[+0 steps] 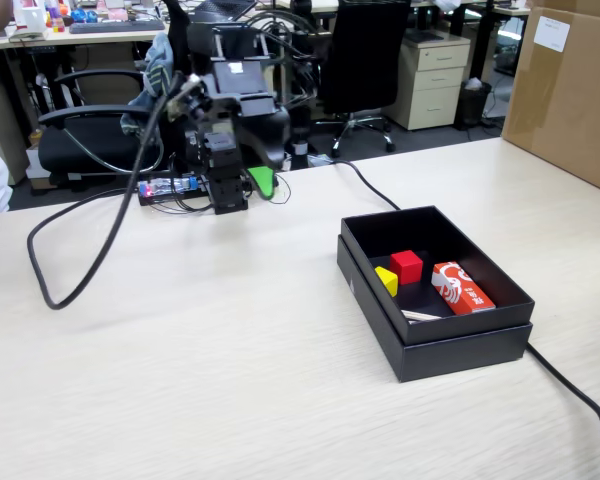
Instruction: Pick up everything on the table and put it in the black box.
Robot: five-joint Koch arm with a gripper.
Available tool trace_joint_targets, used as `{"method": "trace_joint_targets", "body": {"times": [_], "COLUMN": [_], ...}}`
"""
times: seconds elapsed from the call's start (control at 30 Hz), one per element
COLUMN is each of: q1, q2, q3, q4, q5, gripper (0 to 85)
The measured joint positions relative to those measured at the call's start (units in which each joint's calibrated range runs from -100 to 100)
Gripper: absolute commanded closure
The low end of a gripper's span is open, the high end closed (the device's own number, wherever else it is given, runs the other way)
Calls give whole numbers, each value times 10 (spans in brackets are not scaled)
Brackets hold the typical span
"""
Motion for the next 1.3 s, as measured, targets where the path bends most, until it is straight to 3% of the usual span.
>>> {"method": "trace_joint_targets", "body": {"times": [0.43, 0.6, 1.1, 1.3], "q1": [-6, -9, -4, -3], "q2": [-296, -313, -320, -321], "q3": [-378, -481, -767, -794], "q4": [115, 180, 524, 551], "q5": [-13, -14, -30, -29], "gripper": [359, 359, 355, 354]}}
